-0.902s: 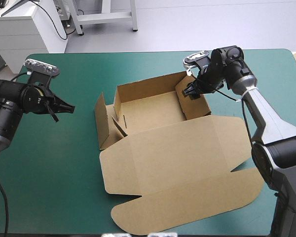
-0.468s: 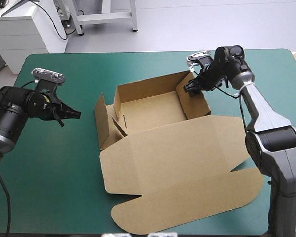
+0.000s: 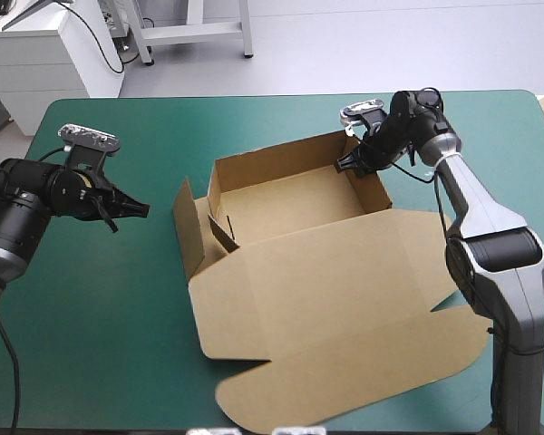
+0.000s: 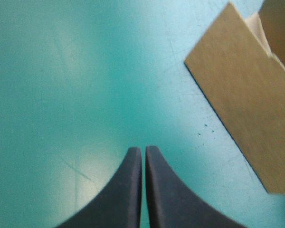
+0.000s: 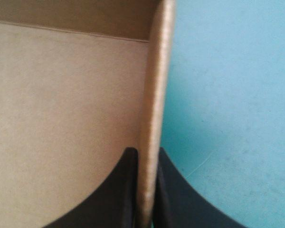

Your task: Fold the box

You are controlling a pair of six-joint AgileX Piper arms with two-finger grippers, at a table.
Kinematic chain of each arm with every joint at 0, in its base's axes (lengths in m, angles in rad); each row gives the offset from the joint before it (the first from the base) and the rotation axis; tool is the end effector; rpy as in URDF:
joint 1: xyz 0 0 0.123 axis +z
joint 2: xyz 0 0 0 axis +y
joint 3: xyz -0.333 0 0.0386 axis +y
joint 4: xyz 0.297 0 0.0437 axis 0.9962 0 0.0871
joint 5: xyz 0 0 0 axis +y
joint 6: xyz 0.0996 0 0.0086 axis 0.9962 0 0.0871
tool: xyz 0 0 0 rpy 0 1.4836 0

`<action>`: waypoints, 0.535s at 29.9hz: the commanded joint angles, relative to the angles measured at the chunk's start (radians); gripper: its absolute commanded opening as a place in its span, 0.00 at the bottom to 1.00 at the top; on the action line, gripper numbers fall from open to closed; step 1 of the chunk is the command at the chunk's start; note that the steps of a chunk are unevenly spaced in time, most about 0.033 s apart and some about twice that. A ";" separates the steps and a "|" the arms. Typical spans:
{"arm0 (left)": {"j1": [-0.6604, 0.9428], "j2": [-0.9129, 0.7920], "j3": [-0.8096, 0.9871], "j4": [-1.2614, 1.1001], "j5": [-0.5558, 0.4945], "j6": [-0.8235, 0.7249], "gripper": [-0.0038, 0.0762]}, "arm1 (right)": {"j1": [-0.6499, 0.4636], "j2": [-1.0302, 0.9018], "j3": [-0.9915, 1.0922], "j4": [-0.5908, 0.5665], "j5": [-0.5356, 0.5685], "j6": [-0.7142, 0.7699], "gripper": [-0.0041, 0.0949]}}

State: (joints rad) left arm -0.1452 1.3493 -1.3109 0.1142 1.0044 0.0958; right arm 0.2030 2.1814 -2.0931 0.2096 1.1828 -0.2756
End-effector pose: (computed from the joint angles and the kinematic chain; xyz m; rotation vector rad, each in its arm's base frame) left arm 0.3186 -0.0369 0.4075 0.3415 2.4984 0.1264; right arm 0.5445 0.1317 0.3004 -0.5934 2.6713 0.2681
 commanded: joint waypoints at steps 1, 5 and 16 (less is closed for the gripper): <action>0.000 -0.032 -0.025 0.003 -0.062 -0.001 0.06 | -0.005 -0.064 -0.036 0.015 -0.004 -0.020 0.02; 0.000 -0.032 -0.025 0.003 -0.054 -0.005 0.06 | -0.006 -0.072 -0.036 0.025 -0.001 -0.005 0.02; 0.025 -0.032 -0.025 0.005 -0.103 -0.076 0.06 | -0.100 -0.246 -0.050 0.130 0.063 -0.047 0.02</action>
State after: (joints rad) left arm -0.1314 1.3493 -1.3103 0.1142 0.9680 0.0517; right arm 0.1459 2.0651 -2.1022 0.2524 1.2333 -0.3046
